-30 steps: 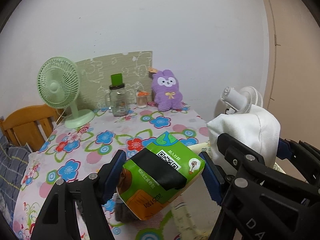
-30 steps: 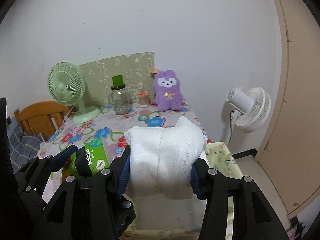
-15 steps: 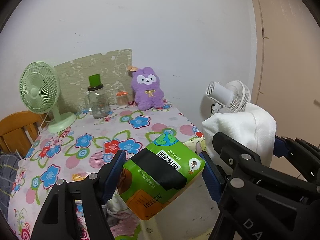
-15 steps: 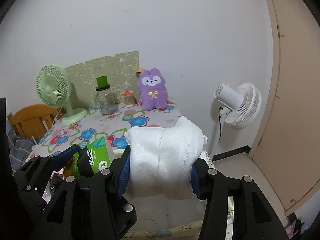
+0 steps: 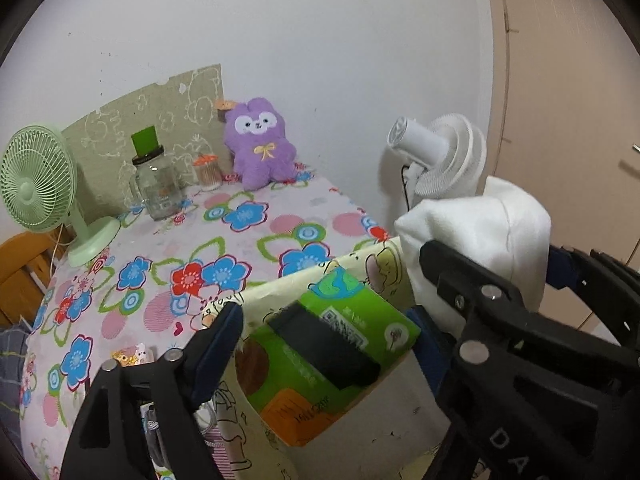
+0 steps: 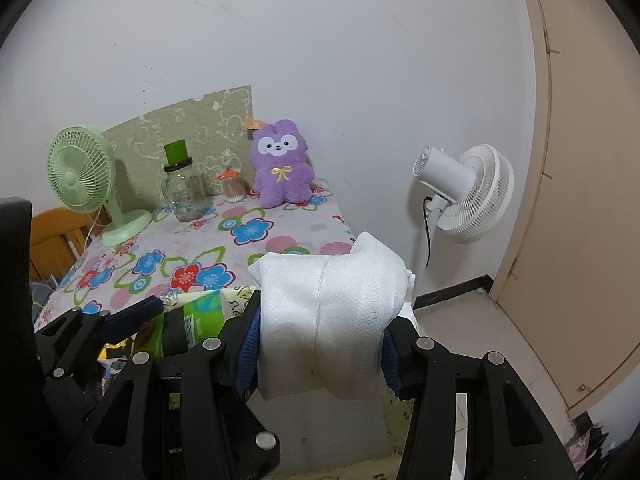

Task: Organize soft objects
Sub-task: 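Lower the tissue box with the left gripper while the right lowers the cloth into the paper box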

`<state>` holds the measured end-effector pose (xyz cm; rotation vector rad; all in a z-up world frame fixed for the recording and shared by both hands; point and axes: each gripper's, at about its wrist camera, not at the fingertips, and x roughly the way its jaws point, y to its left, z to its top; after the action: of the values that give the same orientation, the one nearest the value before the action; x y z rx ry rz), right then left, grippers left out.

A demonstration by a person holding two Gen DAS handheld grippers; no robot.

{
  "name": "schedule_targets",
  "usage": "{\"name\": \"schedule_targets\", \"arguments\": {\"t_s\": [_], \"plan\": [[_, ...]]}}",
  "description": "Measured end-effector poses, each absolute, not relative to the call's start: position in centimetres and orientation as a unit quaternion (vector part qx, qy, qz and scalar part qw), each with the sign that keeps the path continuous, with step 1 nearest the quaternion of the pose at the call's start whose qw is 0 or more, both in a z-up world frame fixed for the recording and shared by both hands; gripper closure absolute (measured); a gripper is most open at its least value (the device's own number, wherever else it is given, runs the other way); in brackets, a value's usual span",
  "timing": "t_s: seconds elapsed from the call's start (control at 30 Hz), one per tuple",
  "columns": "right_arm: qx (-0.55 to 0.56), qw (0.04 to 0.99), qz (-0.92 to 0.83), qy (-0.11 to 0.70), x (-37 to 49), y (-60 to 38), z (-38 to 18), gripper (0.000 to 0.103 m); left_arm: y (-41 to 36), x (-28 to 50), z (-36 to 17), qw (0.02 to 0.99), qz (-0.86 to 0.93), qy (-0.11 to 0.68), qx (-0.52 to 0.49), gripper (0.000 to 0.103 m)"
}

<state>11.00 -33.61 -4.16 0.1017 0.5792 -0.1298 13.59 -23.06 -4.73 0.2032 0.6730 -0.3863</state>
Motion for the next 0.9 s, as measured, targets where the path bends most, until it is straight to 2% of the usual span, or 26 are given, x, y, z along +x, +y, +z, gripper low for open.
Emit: {"name": "schedule_targets", "arguments": {"t_s": [0.27, 0.33, 0.4, 0.5, 0.9], "plan": [[0.057, 0.957, -0.065, 0.277, 11.4, -33.9, -4.3, 0.043, -22.9, 14.3, -5.2, 0.913, -0.184, 0.351, 0.094, 0.006], [0.056, 0.958, -0.068, 0.272, 11.4, -33.9, -4.3, 0.037, -22.8, 14.5, -5.3, 0.908, -0.191, 0.360, 0.092, 0.004], [0.056, 0.959, -0.068, 0.268, 11.4, -34.0, -4.2, 0.027, -22.8, 14.5, -5.2, 0.904, -0.201, 0.368, 0.087, 0.000], [0.067, 0.959, -0.058, 0.269, 11.5, -34.2, -4.2, 0.017, -22.6, 14.3, -5.0, 0.907, -0.196, 0.361, 0.087, 0.000], [0.067, 0.960, -0.054, 0.266, 10.9, -33.5, -3.4, 0.013, -21.8, 13.4, -4.0, 0.914, -0.192, 0.347, 0.085, 0.000]]}}
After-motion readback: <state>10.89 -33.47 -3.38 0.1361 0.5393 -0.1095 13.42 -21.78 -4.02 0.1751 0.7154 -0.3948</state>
